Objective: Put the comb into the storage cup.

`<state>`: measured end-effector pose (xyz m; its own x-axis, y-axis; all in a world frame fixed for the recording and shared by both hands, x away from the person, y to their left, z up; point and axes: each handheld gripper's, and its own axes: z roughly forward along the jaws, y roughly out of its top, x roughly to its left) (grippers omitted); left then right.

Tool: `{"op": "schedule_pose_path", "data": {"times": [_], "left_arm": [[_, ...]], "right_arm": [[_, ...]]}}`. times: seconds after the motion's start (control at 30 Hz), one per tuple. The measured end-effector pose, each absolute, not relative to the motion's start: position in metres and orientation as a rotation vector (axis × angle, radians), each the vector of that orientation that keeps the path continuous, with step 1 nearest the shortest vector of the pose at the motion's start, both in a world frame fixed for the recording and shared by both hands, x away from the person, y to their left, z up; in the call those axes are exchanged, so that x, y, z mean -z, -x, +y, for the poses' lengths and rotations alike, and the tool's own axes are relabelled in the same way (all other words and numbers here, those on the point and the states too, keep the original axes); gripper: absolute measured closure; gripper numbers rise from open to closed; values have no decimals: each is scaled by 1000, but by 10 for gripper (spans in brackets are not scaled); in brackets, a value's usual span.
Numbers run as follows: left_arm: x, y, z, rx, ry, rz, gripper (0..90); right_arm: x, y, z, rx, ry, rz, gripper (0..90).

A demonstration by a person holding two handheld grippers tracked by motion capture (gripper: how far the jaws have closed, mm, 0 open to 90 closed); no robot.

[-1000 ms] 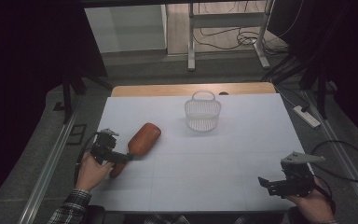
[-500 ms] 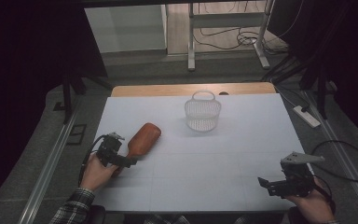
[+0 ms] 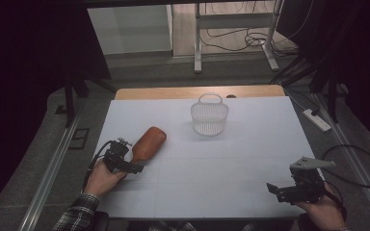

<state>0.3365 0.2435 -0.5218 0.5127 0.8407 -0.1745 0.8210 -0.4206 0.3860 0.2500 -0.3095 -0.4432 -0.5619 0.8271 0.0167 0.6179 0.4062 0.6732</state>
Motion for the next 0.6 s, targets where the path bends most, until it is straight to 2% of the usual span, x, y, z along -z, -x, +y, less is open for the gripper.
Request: {"op": "schedule_pose_path", "data": {"times": [0.07, 0.17, 0.43, 0.6], "left_arm": [[522, -336, 243, -71, -2342, 1366, 5], [522, -336, 241, -98, -2372, 1367, 59], [518, -334, 241, -133, -2379, 1344, 375], [518, -334, 241, -147, -2398, 1327, 522]], "right_arm": [[443, -250, -309, -920, -1253, 2348, 0], [443, -250, -309, -919, -1252, 2348, 1], [443, -250, -309, -914, -1250, 2350, 1], [443, -250, -309, -913, -1249, 2349, 2]]}}
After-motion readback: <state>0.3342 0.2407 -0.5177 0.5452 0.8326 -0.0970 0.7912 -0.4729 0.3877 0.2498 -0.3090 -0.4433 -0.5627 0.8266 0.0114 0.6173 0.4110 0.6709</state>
